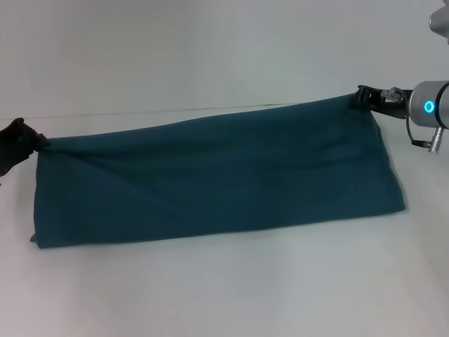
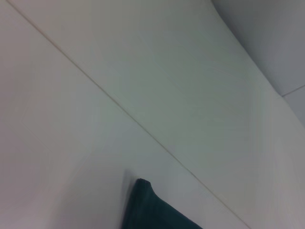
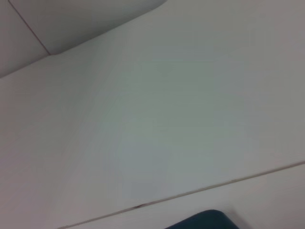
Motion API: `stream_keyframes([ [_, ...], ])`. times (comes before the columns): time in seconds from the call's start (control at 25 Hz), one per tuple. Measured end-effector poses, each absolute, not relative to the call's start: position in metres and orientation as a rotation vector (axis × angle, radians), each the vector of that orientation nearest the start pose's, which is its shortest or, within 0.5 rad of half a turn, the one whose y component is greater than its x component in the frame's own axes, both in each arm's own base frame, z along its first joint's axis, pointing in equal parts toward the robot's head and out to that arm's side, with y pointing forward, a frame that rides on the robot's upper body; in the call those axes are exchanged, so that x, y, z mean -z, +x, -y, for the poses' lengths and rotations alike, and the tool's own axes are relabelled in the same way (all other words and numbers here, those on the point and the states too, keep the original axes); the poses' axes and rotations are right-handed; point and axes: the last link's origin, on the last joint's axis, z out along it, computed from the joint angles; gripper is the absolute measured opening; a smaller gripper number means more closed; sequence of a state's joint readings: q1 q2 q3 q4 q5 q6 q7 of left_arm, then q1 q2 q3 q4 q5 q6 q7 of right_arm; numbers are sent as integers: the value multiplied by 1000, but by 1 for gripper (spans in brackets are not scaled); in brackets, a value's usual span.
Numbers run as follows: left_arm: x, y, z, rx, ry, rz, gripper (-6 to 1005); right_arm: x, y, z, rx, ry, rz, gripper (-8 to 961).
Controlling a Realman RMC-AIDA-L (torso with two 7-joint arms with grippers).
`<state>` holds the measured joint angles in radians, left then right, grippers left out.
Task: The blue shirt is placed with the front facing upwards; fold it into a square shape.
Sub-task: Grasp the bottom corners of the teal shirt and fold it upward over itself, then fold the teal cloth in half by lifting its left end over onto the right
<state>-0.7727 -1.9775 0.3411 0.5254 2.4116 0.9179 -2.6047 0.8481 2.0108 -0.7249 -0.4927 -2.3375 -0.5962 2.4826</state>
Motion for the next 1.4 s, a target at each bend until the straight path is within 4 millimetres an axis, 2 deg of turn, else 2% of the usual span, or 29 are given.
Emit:
stream_keyframes([
  [0.56, -59, -312, -438, 700, -1510, 1879, 16, -31, 267, -478, -430, -1736, -1436, 46],
  [0.8, -60, -313, -440, 750, -1462, 1877, 36, -35, 261, -482, -412, -1760, -1394, 47],
  [1.0, -60, -318, -438, 764, -1426, 1877, 183, -50, 256, -491, -399, -1760, -1345, 67],
  [1.12, -62, -322, -435, 769, -1411, 1884, 252, -62, 256, -495, -402, -1754, -1334, 284],
  [1.28, -64, -326, -429, 794, -1409, 1899, 332, -76, 261, -493, -429, -1750, -1391, 446],
  [1.4, -69, -326, -423, 822, -1444, 1894, 392, -83, 267, -482, -494, -1757, -1452, 549],
])
